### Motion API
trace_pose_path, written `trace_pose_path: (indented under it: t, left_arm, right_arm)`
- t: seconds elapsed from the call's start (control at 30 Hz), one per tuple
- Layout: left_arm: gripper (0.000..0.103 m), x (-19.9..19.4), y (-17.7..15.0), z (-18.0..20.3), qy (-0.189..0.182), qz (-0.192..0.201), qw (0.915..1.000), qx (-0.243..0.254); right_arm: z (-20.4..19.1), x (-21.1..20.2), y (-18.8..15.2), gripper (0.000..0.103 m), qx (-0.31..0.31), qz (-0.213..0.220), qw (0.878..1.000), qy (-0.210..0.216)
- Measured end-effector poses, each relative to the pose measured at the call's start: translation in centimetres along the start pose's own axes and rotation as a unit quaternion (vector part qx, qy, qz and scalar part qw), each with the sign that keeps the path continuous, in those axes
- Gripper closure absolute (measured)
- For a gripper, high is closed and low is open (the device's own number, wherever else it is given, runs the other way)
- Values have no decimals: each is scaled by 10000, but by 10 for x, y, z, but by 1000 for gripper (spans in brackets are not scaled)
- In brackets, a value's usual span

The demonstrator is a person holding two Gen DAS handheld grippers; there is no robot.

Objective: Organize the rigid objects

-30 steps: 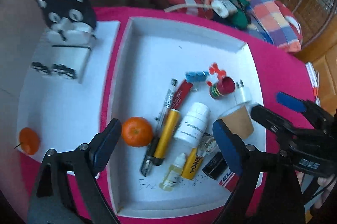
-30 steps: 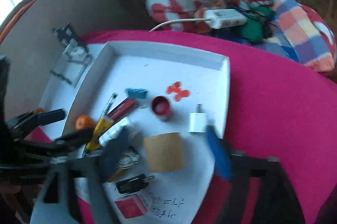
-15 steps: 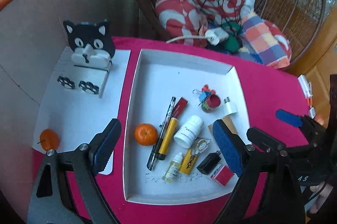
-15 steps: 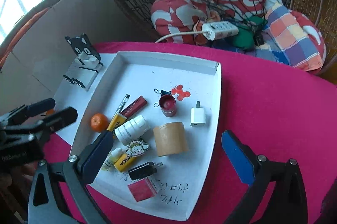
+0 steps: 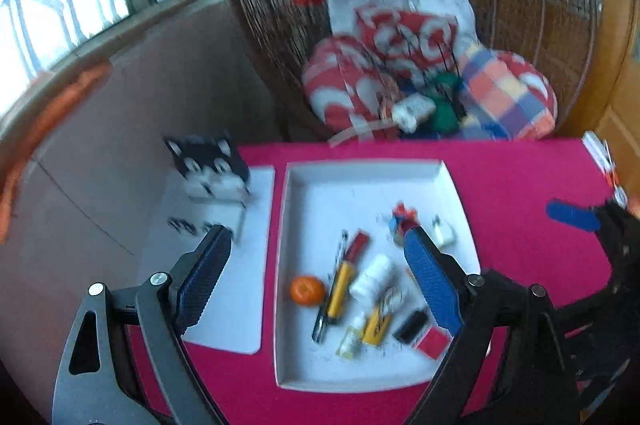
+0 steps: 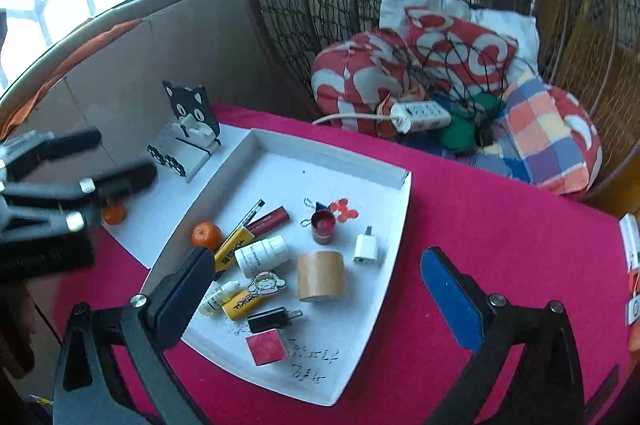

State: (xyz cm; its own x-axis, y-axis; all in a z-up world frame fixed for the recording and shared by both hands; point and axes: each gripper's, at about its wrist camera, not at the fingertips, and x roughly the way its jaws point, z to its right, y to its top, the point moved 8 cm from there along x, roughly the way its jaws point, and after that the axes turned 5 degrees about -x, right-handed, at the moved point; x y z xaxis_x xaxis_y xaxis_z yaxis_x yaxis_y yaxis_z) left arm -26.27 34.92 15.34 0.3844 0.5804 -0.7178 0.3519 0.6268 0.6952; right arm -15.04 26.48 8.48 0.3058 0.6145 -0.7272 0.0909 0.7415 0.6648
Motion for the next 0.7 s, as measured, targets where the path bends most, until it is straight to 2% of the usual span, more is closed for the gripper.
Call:
trace_pose_path:
  t: [0.07, 0.17, 0.23, 0.3, 0.37, 0.57, 0.63, 0.7]
  left_arm:
    - [14, -9, 7, 3, -171, 112, 9996, -190]
    - [14, -18, 15, 4, 178, 245, 9988, -391]
    - [14, -26, 19, 11, 267, 398, 9982, -360]
    - [14, -35, 23, 19, 181, 550, 9973, -461]
    - [14, -38, 25, 31, -1, 476, 9972, -568]
    - [14, -29, 21, 88, -76, -62, 9999, 23]
    - [14, -34, 22, 105, -134, 23, 9999, 17]
    - [14, -43, 27, 118, -30, 209, 9998, 29]
  right_arm:
    - [5, -6, 0, 0, -24, 93, 10000, 20]
    - [15, -15, -3, 0, -25, 205, 9998, -15]
    - [23, -21, -4, 0, -4, 265, 9996, -44]
    - [32, -30, -4, 0, 25, 384, 9992, -58]
    - [44, -41, -4, 0, 67, 525, 9986, -73]
    - [82, -78, -10, 0, 237, 907, 9952, -277]
    - [97, -94, -12, 0, 365, 1068, 9929, -364]
    - [112, -117, -13, 0, 437, 1297, 9895, -469]
